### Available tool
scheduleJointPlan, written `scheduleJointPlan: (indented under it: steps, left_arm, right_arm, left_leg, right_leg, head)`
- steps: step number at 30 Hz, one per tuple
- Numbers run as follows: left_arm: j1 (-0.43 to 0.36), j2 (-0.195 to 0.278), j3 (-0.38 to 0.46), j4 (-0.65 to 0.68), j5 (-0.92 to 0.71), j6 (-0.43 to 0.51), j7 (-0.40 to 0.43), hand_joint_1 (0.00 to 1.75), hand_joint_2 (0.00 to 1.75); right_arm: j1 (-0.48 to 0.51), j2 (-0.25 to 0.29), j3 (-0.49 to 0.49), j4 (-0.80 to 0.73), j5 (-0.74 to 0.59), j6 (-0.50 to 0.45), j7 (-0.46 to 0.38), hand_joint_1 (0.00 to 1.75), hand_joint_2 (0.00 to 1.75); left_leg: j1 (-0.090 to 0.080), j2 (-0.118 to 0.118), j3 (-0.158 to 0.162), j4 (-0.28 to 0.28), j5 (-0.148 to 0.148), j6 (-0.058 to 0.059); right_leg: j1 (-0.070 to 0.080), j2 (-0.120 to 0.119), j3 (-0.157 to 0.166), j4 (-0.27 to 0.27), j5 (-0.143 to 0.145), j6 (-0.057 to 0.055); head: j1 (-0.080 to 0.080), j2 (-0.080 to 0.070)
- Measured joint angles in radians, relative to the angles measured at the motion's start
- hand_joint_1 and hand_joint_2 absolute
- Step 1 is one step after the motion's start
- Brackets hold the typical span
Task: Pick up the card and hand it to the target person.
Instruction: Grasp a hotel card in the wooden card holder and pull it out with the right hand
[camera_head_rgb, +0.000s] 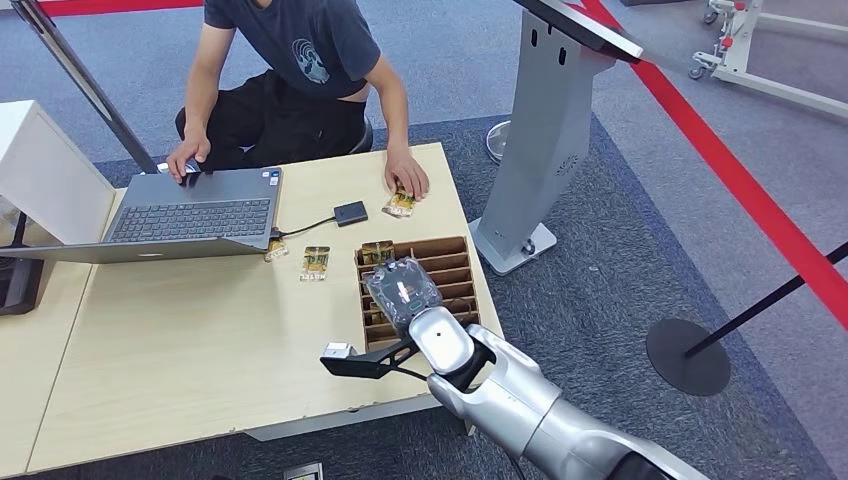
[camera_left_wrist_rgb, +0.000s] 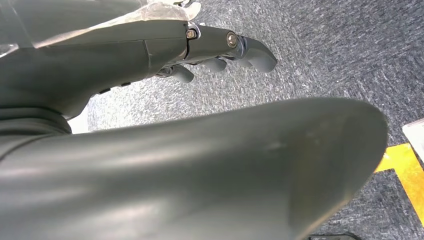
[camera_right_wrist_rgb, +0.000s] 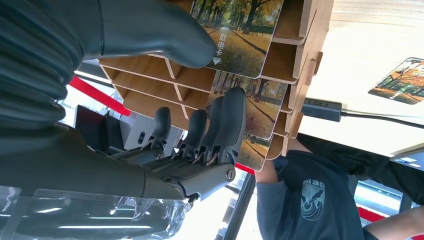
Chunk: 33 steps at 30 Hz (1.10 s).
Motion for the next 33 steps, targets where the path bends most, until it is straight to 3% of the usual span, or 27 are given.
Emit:
scheduleJointPlan:
  steps: [28,32,33]
  left_arm:
    - [-0.001,0.000,0.000,0.000,0.000,0.000,0.001,0.00,0.00]
    - [-0.001,0.000,0.000,0.000,0.000,0.000,-0.011,0.00,1.75]
    - [-0.001,0.000,0.000,0.000,0.000,0.000,-0.016,0.00,1.75]
  right_arm:
    - [0.016,0.017,0.013,0.045,-0.005,0.003,-0.010,1.07,1.75]
    - [0.017,0.017,0.016,0.049,-0.012,0.002,-0.010,1.06,1.75]
    - [0.017,0.017,0.016,0.050,-0.015,0.001,-0.010,1.06,1.75]
  left_leg:
    - [0.000,0.000,0.000,0.000,0.000,0.000]
    - [0.000,0.000,0.000,0.000,0.000,0.000]
    - [0.000,0.000,0.000,0.000,0.000,0.000]
  right_leg:
    - [0.000,0.000,0.000,0.000,0.000,0.000]
    - [0.000,0.000,0.000,0.000,0.000,0.000]
    - [0.000,0.000,0.000,0.000,0.000,0.000]
  head:
    - [0.000,0.000]
    - [0.000,0.000]
    - [0.000,0.000]
